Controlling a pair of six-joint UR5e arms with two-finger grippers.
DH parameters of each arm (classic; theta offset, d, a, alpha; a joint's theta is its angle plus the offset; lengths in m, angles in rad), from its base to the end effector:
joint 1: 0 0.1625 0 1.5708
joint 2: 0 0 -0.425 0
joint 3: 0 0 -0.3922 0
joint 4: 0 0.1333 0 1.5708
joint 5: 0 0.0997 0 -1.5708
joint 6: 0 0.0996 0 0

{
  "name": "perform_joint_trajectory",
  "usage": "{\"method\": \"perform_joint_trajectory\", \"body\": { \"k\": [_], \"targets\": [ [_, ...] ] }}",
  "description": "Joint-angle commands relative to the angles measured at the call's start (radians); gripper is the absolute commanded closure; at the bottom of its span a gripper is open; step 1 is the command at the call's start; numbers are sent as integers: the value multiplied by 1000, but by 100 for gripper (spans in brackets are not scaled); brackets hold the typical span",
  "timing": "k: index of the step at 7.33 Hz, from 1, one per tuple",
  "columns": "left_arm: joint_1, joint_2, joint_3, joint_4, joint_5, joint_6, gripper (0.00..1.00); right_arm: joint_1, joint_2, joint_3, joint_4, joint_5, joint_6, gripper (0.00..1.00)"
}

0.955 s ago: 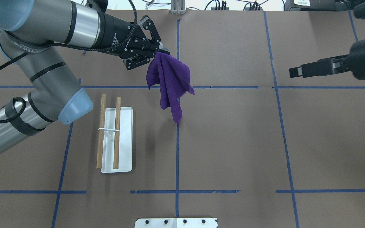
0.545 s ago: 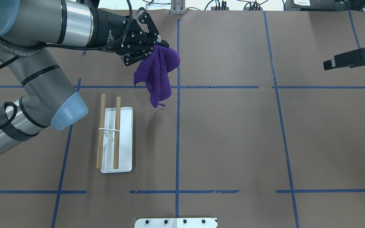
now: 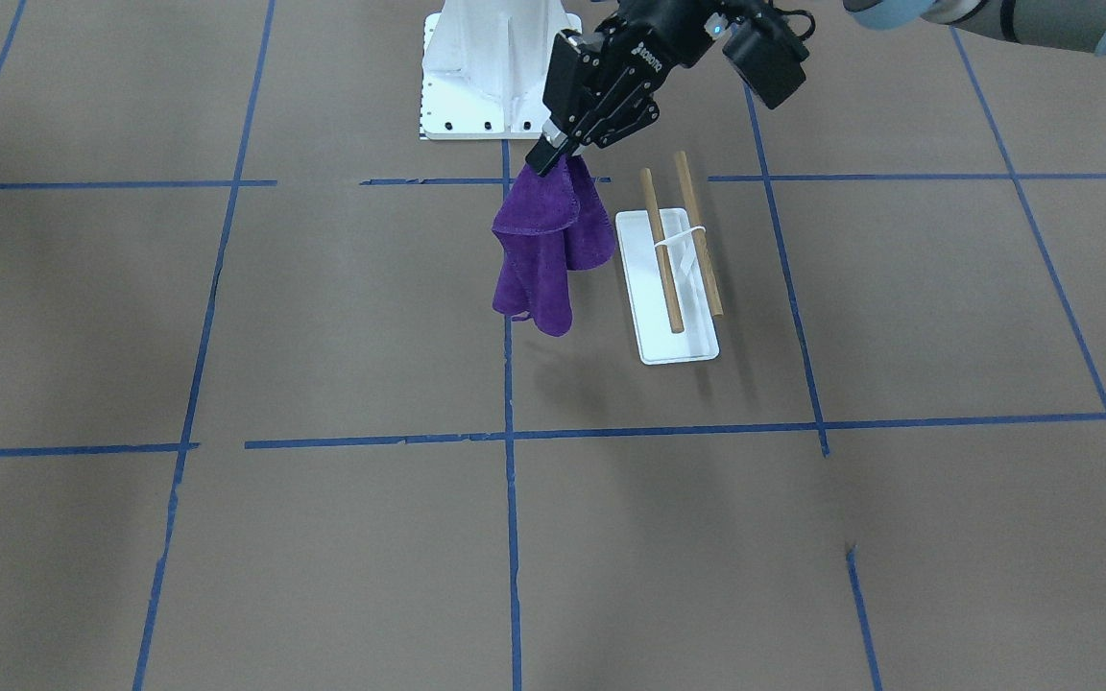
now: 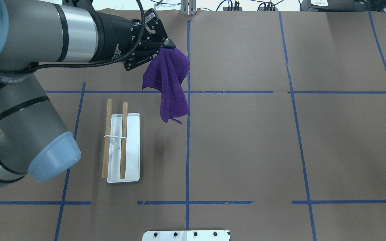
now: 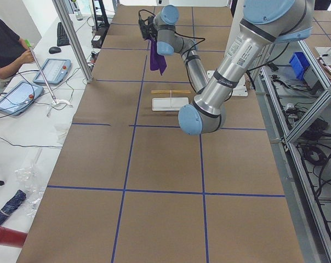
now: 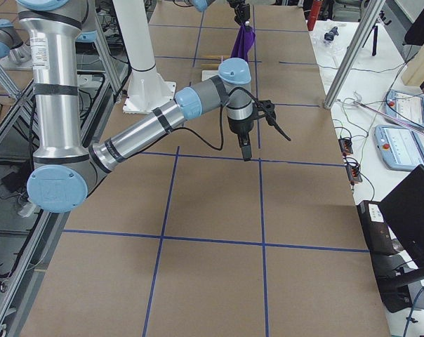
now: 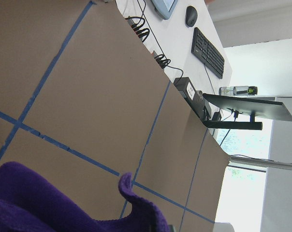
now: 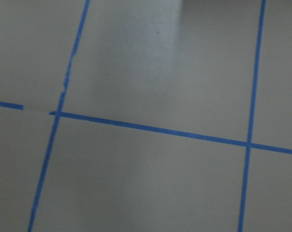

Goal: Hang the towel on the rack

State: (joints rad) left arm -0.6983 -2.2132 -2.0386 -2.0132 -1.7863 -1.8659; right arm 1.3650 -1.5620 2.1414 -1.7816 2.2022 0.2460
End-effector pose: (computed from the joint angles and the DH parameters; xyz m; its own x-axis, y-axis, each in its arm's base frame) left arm 0.3324 -0.4253 0.0535 -0.1217 -0.2688 -0.9555 0.4483 0.8440 -0.2945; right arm -0.0198 -0.4595 0.4118 0.7707 -0.1395 0.6218 0.0030 0.9765 0.2154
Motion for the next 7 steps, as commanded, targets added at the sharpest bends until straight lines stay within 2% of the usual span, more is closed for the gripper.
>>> {"method": "perform_joint_trajectory", "body": {
  "k": [1, 2, 3, 5, 6, 7],
  "targets": [
    [158, 1, -127, 269, 244, 55, 100, 23, -26, -11, -98, -22, -99, 0],
    [214, 3, -191, 369, 339, 82, 100, 23, -36, -23, -98, -12, -99, 0],
    [256, 38, -256, 413, 375, 82, 100, 22, -36, -56, -95, -7, -91, 0],
    [282, 122, -345, 528, 392, 70, 100, 29, -29, -124, -85, 84, -88, 0],
    [273, 159, -356, 575, 392, 68, 100, 28, -27, -126, -61, 85, -93, 0],
    [267, 243, -368, 577, 392, 68, 100, 29, -30, -127, 9, 82, -90, 0]
  ]
}}
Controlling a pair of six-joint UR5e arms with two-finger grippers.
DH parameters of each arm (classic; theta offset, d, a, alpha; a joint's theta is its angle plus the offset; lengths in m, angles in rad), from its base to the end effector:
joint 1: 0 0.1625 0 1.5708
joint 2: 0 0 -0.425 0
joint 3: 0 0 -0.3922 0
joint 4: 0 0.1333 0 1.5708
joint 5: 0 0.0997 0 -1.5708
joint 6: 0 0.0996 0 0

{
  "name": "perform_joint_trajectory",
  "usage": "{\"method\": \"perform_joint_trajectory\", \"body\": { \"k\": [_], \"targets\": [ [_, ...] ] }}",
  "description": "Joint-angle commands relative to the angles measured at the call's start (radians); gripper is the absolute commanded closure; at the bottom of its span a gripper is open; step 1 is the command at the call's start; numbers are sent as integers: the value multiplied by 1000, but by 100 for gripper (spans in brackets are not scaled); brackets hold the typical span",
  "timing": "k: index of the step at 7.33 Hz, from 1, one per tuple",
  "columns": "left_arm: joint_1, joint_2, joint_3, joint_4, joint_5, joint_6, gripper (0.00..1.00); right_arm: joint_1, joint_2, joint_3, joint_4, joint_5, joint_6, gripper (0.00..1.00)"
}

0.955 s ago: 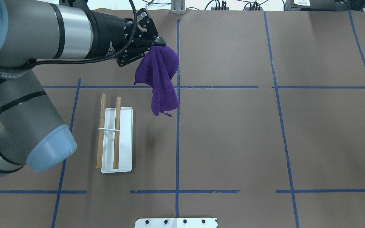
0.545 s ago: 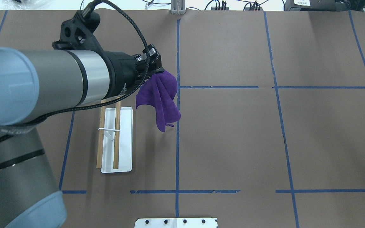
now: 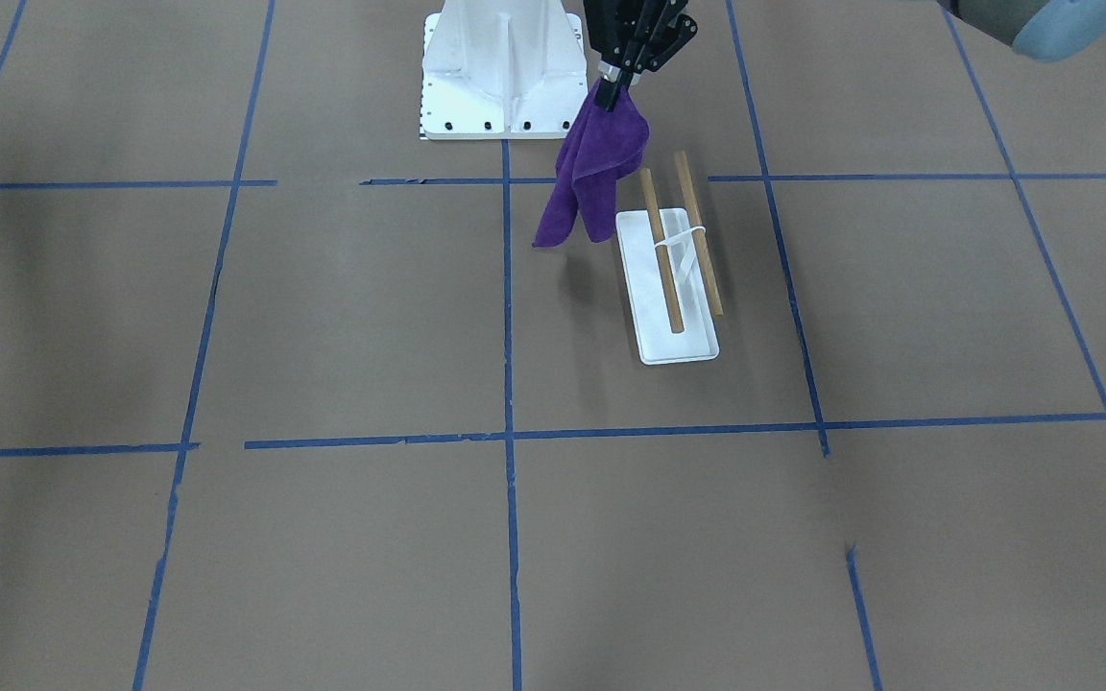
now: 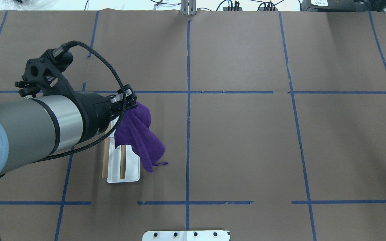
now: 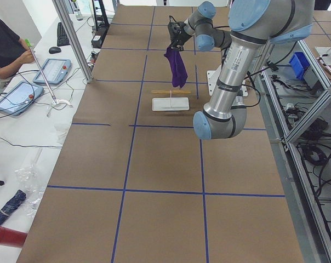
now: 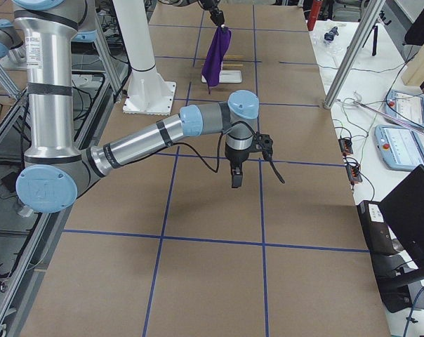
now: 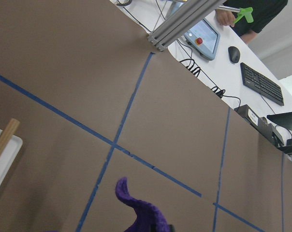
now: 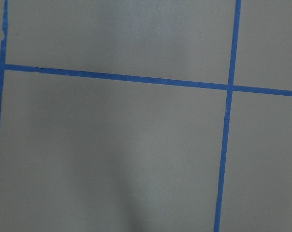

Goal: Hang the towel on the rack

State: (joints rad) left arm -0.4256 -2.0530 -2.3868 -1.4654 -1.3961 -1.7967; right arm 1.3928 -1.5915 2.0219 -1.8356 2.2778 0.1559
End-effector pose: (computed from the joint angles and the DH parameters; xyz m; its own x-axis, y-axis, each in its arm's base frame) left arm 0.3300 -0.3150 0.1049 0.2036 -0.3345 -0.9202 0.6149 0.7750 -0.1457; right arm -0.0137 -0.4634 0.4820 0.7476 -0.0864 0.6585 0.0593 0.9962 0.0634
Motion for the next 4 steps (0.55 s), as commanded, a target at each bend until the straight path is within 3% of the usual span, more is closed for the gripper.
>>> {"method": "perform_joint_trajectory", "body": {
  "k": [1, 4],
  "targets": [
    [-27, 152, -26, 30, 2, 0, 100, 18, -2, -34, 122, 6, 2, 0],
    [-54, 281, -17, 30, 3, 13, 100, 17, 7, -49, 133, 9, 11, 0]
  ]
}}
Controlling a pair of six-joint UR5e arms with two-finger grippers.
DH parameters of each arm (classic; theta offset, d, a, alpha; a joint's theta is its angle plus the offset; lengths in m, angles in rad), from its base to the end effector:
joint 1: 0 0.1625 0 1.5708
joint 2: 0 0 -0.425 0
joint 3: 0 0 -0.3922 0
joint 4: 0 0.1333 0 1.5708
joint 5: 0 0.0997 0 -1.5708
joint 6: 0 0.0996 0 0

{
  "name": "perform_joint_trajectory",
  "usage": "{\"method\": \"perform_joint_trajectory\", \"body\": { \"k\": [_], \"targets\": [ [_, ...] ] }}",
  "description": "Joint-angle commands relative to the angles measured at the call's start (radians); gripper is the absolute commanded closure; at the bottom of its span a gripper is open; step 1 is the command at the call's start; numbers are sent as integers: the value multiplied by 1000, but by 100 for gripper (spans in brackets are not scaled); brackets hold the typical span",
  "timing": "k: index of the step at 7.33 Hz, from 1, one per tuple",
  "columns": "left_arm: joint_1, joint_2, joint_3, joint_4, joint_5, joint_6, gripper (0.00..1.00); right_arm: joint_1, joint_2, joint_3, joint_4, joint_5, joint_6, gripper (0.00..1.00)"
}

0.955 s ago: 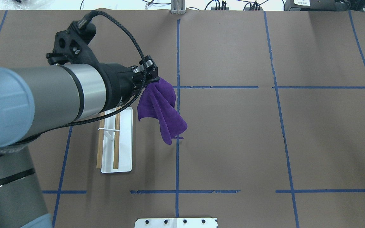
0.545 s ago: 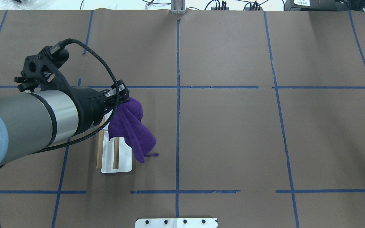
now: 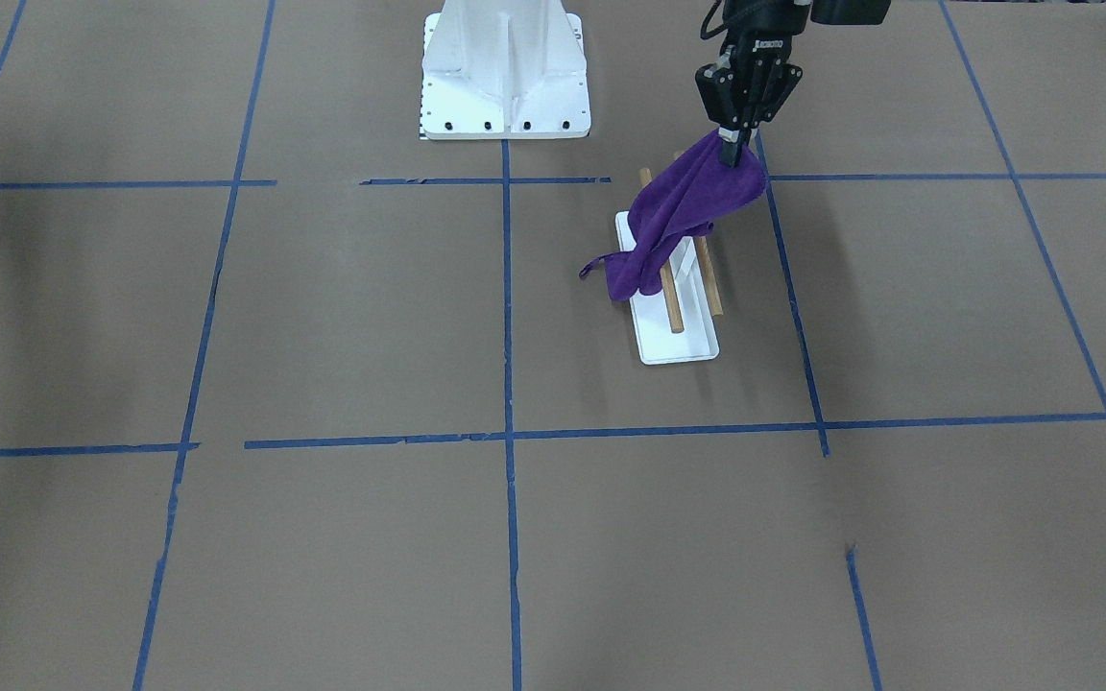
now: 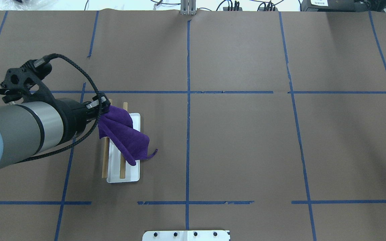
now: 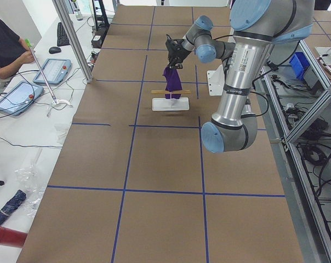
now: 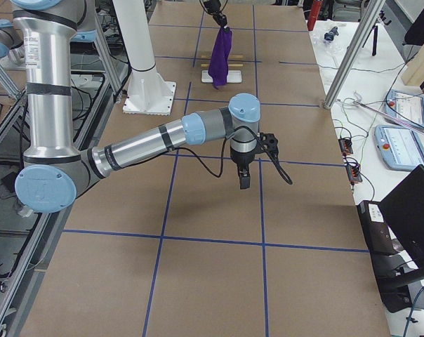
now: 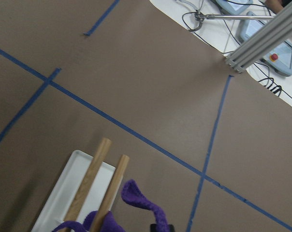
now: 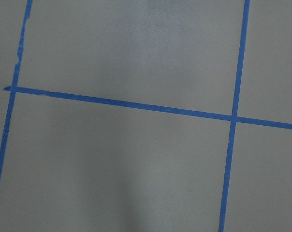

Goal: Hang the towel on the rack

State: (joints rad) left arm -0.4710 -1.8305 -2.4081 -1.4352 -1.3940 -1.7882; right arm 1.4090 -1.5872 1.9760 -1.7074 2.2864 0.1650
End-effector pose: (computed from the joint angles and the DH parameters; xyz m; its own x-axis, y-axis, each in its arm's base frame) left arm 0.3108 -0.3275 0.1986 0.3740 -0.4287 -0.8224 0.6717 0.7367 -0.0786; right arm -0.0088 -0.4761 0.4867 0.7343 -0.1223 0.6677 0.0359 0.9892 0.1418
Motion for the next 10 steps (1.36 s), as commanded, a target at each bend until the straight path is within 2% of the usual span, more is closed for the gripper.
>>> {"method": "perform_joint_trajectory", "body": {
  "k": [1, 4, 7, 8, 9, 10],
  "targets": [
    [-9, 92, 10, -1, 3, 4, 100, 1, 4, -2, 6, 2, 2, 0],
    [-9, 181, 18, -8, 3, 55, 100, 1, 6, 4, 6, 5, 2, 0],
    [-8, 191, 113, -78, 30, 78, 100, 1, 12, 6, 6, 5, 2, 0],
    [-9, 192, 119, -89, 30, 117, 80, 1, 12, 6, 8, 5, 1, 0],
    [-9, 198, 124, -90, 32, 143, 17, 1, 12, 6, 6, 5, 1, 0],
    [-9, 218, 135, -91, 30, 157, 0, 1, 12, 6, 6, 5, 1, 0]
  ]
}}
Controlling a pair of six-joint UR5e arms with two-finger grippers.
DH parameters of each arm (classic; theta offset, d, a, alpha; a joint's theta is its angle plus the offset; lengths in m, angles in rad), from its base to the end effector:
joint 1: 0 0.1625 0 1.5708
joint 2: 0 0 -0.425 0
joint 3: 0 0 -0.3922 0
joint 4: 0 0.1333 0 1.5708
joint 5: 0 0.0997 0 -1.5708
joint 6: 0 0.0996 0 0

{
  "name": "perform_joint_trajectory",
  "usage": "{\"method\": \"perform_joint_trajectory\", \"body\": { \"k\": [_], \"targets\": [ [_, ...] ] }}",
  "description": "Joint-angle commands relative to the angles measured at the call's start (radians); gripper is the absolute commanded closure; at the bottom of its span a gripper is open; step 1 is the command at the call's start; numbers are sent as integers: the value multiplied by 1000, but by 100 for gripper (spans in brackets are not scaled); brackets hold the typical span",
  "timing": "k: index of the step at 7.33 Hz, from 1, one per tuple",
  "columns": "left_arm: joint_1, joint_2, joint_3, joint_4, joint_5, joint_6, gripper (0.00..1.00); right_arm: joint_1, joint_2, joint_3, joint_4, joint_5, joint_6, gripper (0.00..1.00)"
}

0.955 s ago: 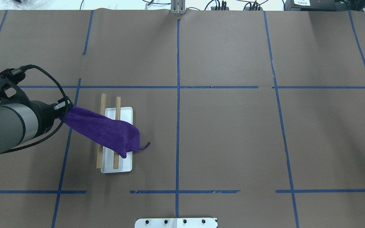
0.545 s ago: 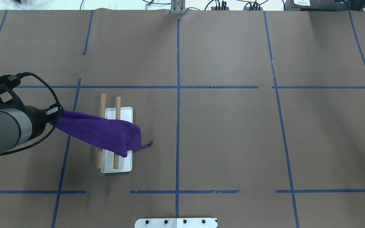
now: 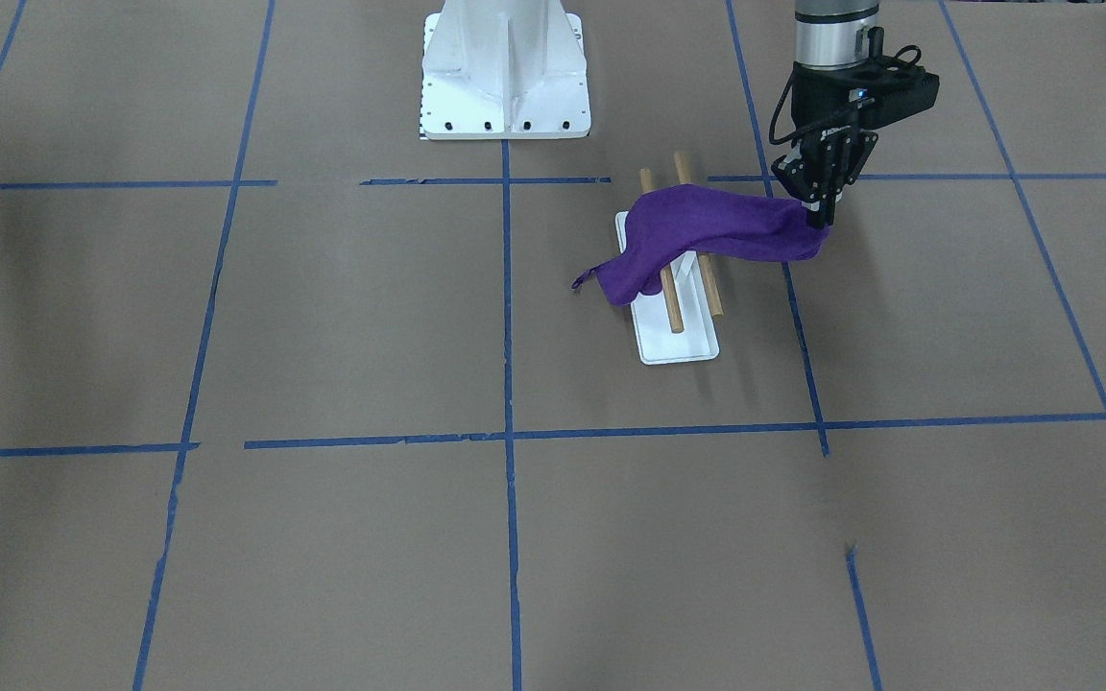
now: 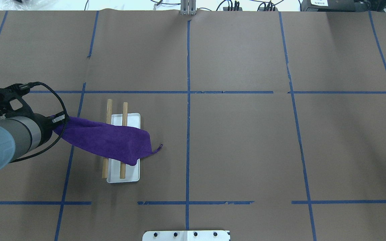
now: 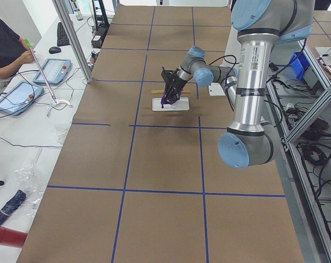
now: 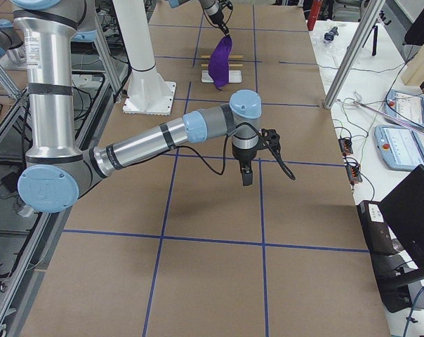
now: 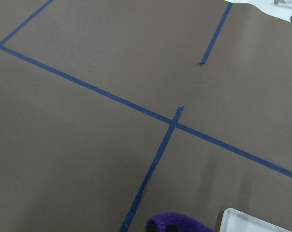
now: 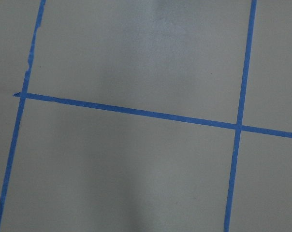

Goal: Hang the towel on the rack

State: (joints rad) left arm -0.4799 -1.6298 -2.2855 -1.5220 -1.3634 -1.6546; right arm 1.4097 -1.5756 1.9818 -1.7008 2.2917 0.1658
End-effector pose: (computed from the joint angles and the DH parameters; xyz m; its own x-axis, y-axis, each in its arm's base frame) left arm 0.3236 -0.3418 0.3195 0.6137 -0.4118 -0.6736 0.6265 0.7732 0.0981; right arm -0.0094 -0.4793 0.4773 0.7283 -0.1373 0.6713 0.0346 0.9858 0.1641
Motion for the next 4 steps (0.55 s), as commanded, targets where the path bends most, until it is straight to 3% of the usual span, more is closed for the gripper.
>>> {"method": "perform_joint_trajectory", "body": {
  "k": [1, 3, 4],
  "targets": [
    [-2, 22, 11, -7, -3, 71, 0, 0, 0, 0, 1, -2, 0, 0],
    [-47, 25, 12, -14, -17, 261, 0, 0, -1, -1, 0, -3, 0, 0],
    [-163, 21, 35, -45, -123, 439, 0, 2, -1, -4, 1, -5, -3, 0]
  ]
}}
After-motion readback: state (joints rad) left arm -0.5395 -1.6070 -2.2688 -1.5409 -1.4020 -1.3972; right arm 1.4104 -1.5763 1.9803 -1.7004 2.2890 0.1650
